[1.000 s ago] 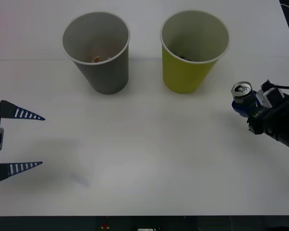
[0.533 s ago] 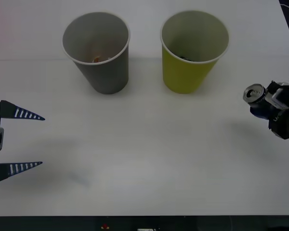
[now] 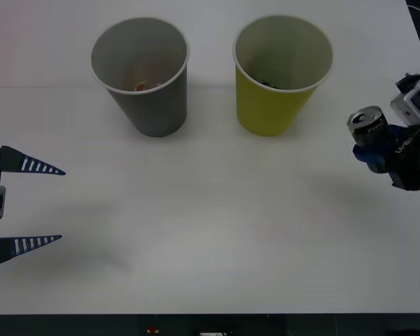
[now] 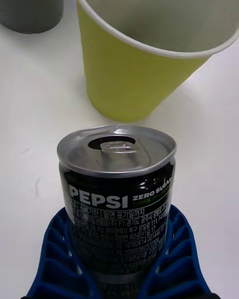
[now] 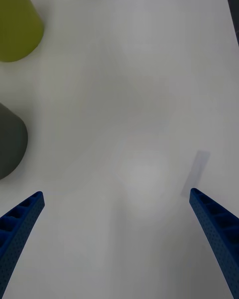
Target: Put the can into the green bin and the plastic bottle into the gray bin
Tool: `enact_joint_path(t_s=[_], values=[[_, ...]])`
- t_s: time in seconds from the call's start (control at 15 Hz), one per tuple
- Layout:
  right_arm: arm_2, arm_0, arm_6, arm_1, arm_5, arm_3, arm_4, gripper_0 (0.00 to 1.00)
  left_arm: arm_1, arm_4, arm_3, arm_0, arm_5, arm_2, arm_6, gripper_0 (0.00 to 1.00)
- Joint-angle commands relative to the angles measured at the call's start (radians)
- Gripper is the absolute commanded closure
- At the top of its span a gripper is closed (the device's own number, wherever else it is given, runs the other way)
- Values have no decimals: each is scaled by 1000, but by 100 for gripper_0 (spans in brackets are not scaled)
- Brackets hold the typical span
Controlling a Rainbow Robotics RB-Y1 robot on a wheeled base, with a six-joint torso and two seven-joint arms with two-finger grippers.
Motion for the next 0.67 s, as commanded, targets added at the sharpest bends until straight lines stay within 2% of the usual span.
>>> enact_joint_path(t_s=[0.07, 0.27, 0.4, 0.67], values=[[33, -65, -192, -30, -21, -22, 25, 100, 0, 0, 0, 0, 0, 0, 0, 0], [108, -118, -368, -102, -21, -31, 51, 100, 0, 0, 0, 0, 0, 0, 0, 0], [147, -148, -381, -129, -21, -26, 83, 100, 0, 0, 0, 0, 0, 0, 0, 0], [171, -240, -381, -157, -21, 44, 71, 100, 0, 0, 0, 0, 0, 0, 0, 0]])
